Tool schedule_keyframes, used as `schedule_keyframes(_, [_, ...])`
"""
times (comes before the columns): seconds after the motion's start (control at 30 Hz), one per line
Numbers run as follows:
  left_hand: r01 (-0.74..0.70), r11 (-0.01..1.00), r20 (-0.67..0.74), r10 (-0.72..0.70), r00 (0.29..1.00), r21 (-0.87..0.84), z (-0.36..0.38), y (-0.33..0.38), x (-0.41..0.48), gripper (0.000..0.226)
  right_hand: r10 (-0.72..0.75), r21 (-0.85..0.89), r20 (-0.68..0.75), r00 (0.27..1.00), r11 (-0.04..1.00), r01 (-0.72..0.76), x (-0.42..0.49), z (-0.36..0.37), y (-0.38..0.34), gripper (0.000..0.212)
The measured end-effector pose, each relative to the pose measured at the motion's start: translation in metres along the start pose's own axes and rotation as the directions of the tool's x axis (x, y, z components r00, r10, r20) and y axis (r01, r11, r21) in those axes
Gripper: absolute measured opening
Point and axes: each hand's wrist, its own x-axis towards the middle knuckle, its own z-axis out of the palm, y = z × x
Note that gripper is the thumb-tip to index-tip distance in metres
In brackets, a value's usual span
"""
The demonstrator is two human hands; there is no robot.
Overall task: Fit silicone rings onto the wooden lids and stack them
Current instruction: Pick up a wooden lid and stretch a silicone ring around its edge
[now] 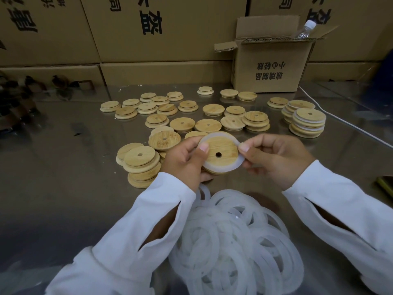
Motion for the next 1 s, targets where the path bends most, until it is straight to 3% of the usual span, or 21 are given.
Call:
schedule_keyframes(0.23, [0.006, 0.997, 0.004, -0.006, 1.0, -0.072, -0.002, -0.001, 0.002, 0.023, -0.014, 0.049, -0.01, 1.0, 0.999, 0.014, -0.002, 0.002, 0.001, 0.015])
schedule_keyframes(0.4, [-0.054, 0.998, 0.017, 0.054, 0.998, 0.022, 0.0, -0.005, -0.001, 0.016, 0.017, 0.131, -0.114, 0.993, 0.991, -0.002, -0.001, 0.002, 0.009, 0.016])
schedule_keyframes(0.53, [-0.037, 0.999, -0.017, 0.037, 0.999, -0.029, 0.003, -0.005, -0.001, 0.013, 0.001, 0.156, -0.164, 0.986, 0.987, 0.025, -0.001, 0.005, 0.015, 0.005])
schedule_keyframes(0.7, [0.015, 0.983, -0.029, -0.021, 0.999, -0.181, 0.004, -0.002, 0.0, 0.016, -0.046, 0.104, -0.203, 0.978, 0.992, 0.068, 0.0, 0.008, 0.016, 0.013])
schedule_keyframes(0.83, [0.048, 0.978, -0.026, -0.054, 0.998, -0.205, 0.006, -0.003, 0.0, 0.016, -0.084, -0.031, -0.237, 0.968, 0.996, 0.078, -0.001, 0.009, 0.02, 0.006])
schedule_keyframes(1.0, [0.025, 0.976, 0.003, -0.025, 1.0, -0.216, 0.007, -0.006, -0.002, 0.016, -0.105, -0.107, -0.252, 0.962, 0.991, 0.081, -0.001, 0.007, 0.022, 0.012])
